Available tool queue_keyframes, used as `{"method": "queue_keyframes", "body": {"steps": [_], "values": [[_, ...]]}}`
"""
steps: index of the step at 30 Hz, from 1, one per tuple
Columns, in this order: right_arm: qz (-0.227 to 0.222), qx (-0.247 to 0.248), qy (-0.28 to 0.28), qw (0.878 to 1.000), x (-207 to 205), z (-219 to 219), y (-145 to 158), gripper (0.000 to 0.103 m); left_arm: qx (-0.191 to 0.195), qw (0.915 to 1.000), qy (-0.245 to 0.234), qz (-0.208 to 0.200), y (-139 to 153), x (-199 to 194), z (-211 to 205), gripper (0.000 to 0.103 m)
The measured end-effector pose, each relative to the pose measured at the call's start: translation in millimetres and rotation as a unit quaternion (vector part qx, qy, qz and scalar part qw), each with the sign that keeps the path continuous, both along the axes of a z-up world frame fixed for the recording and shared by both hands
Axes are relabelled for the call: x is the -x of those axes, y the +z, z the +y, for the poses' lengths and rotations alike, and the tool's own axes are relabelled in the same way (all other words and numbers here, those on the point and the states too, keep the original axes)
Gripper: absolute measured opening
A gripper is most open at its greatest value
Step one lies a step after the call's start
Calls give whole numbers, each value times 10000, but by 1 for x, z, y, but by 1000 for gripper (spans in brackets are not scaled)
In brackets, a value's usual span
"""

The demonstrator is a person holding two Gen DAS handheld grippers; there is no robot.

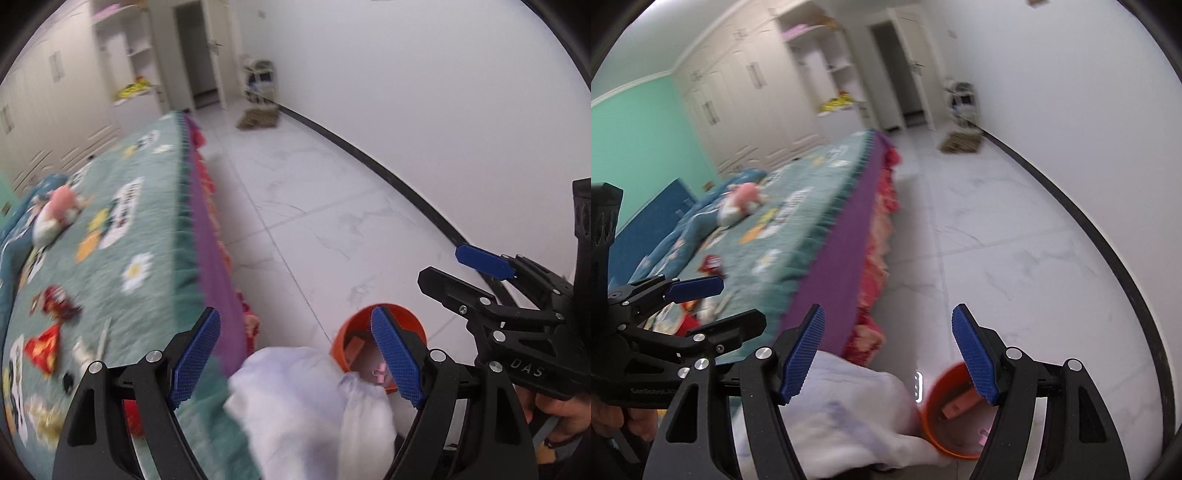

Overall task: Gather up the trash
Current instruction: 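Move both tools back over the bed, then grasp the red paper cup with the right gripper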

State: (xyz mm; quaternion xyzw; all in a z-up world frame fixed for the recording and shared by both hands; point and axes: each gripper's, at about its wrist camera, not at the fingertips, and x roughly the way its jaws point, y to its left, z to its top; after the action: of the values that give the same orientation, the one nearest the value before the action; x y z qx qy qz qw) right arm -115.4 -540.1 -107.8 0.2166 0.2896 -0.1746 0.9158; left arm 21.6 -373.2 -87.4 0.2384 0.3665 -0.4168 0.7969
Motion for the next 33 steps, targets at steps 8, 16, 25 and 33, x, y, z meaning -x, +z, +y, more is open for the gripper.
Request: {"method": "queue_keyframes", "body": {"steps": [8,16,25,33], "values": [[-172,200,1155,9930,-40,76,32,71,315,9941,1020,-188,25,-13,89,87],[-208,332,2063,9777,-71,145,45,71,448,9805,1892,-279,38,-27,166,87],[-184,501,2864,9566,-106,208,54,71,496,9629,2638,-268,36,-34,234,87],[31,724,3287,9417,-131,247,41,76,454,9471,3177,-41,18,-46,281,87]]}}
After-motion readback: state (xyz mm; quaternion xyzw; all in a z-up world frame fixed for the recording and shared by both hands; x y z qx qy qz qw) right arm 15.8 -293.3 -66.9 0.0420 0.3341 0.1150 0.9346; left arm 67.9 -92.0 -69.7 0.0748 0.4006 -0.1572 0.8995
